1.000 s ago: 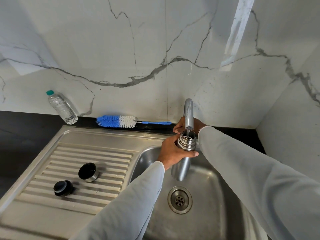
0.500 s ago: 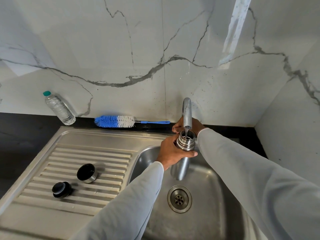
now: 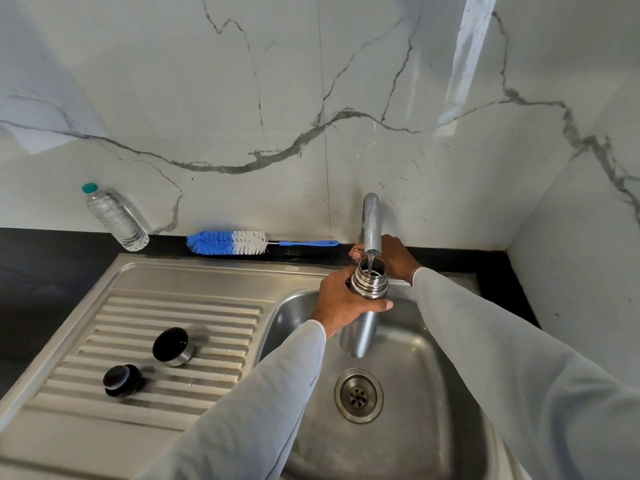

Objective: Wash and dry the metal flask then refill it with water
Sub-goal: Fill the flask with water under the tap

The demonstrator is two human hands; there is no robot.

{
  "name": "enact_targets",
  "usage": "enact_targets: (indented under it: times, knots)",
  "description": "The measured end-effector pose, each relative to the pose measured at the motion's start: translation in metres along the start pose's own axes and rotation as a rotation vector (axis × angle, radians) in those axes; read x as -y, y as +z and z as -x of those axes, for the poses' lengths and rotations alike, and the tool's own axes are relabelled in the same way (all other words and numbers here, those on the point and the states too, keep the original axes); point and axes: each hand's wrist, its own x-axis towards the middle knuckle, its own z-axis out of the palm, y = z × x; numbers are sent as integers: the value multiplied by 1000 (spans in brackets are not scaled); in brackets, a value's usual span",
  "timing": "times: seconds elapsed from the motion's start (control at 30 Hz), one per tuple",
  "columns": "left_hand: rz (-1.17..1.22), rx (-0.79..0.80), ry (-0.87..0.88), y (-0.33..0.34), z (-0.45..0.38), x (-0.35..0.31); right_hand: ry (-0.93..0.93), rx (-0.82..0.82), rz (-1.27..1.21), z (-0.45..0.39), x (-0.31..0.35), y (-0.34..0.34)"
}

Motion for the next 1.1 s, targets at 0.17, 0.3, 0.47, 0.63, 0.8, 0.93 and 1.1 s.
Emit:
enact_targets:
  times: [0.17,0.3,0.47,0.63,0.8,0.93,1.1]
  knots:
    - [-25,-6,19,1,-4,0,-12,-59,-290,30,-7,-5]
    - [-27,-5,16,-1,-4,1,18,-108,-352,39,1,2]
    - [-28,-31,-9,-13,1,3,52,-341,-38,48,11,14]
    - [-34,-93,-9,-41,10,6,94,-485,286,56,19,31]
    - [-5,-129,21,-85,17,12,-112,-259,362,43,52,67]
    - [-12,-156,33,-123,20,18,-184,-183,384,-6,80,97]
    - [3,-185,22,-167,20,31,-108,-152,593,-71,100,119]
